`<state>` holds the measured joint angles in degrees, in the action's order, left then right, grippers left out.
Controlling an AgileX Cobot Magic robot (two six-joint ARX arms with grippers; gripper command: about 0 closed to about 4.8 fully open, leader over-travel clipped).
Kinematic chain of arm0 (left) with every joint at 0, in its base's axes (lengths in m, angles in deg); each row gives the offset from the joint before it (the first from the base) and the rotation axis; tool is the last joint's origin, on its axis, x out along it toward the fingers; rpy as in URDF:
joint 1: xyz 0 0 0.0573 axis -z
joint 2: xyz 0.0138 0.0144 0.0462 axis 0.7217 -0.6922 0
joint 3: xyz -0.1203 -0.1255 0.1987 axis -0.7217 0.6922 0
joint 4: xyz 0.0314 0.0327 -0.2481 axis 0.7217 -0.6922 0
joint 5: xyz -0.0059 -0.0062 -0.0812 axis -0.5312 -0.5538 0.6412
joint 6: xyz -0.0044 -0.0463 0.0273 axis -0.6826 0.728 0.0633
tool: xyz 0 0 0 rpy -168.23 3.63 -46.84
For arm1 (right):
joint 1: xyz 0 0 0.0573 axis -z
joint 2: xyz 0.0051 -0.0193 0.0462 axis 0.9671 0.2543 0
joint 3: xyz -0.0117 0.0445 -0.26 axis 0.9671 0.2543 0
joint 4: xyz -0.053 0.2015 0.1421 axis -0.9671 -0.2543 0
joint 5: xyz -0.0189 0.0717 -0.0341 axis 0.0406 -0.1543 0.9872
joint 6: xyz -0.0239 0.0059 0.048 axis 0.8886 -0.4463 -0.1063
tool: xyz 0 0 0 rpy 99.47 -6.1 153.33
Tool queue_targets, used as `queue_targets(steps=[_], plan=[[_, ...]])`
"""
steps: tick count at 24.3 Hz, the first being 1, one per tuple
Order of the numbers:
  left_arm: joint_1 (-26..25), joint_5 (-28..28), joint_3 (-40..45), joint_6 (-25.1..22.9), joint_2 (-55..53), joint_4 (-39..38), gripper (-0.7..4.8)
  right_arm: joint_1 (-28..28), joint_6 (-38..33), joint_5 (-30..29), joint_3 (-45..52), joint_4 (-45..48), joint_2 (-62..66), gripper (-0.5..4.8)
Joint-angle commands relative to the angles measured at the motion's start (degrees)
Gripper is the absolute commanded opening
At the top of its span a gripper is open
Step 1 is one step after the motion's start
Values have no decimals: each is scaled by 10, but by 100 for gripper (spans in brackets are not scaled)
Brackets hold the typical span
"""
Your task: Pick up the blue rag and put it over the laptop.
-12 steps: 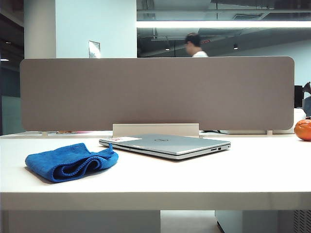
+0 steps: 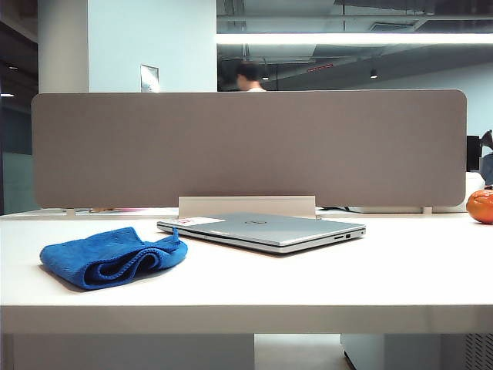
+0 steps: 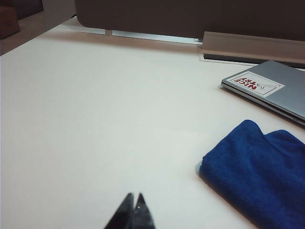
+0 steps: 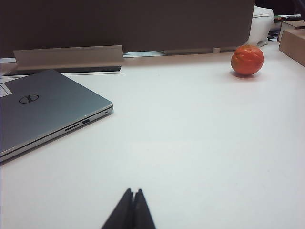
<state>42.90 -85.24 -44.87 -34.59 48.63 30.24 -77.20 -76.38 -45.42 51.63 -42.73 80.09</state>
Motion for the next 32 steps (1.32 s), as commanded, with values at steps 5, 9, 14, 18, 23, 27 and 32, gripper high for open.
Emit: queue_targets(steps=[5,9,14,18,23,27,32], plan=[[0,2,-2,-2,0,7,-6,0,-1,0,3,7,-1,-5],[0,2,-2,-2,0,7,-6,-1,-14,-4,3,7,-1,-5],[0,2,-2,-2,0,7,-6,-1,-96,-85,2,7,-1,-5],[0,2,-2,-2,0,7,-6,-1,-97,-185,2,7,-1,-5],[0,2,-2,-2,0,6,-6,-1,-97,-289,2,7,-1,-5],[0,1,-2,-2,0,5,-6,-1,-98,-367,2,7,-1,-5],[0,2,-2,-1,0,5,-6,-1,-138,-388,2,7,-1,-5]])
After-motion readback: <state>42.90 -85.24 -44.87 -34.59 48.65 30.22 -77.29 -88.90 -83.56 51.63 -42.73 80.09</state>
